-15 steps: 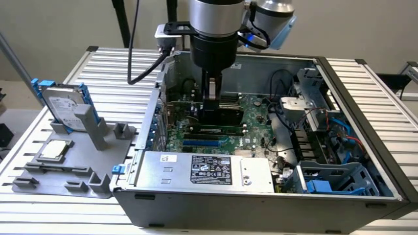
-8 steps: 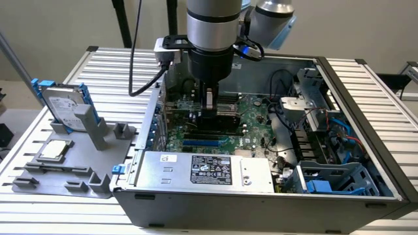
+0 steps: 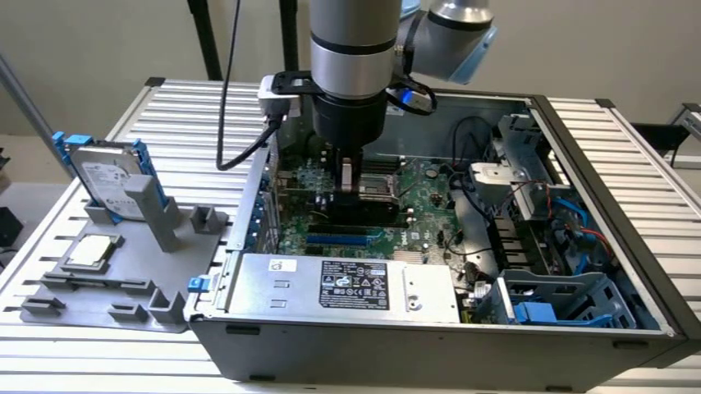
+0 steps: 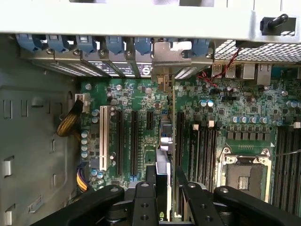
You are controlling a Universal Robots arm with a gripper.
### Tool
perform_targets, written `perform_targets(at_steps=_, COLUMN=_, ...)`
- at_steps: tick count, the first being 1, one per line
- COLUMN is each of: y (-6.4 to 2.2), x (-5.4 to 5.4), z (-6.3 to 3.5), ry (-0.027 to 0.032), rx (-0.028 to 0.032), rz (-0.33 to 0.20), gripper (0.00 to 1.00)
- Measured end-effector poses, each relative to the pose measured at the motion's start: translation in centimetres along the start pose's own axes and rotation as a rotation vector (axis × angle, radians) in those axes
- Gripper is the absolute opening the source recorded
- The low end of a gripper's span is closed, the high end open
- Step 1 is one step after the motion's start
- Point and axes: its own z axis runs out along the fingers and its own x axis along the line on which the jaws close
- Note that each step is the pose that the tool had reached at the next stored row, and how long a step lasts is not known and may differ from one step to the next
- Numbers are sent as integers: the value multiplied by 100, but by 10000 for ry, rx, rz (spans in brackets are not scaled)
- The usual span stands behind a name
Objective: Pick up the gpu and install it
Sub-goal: 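Insert the gpu into the slot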
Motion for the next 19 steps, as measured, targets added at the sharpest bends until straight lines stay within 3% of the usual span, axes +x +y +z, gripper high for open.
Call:
perform_targets(at_steps=8, y=33, x=-1, z=85, ry=2, rx=3, rz=175, gripper=27)
perform_targets(at_steps=14, y=35, x=0, z=155, ry=0, rx=59, rz=174, gripper=27)
perform_targets(at_steps=19, y=37, x=0, z=206, ry=0, rx=61, rz=168, gripper=27)
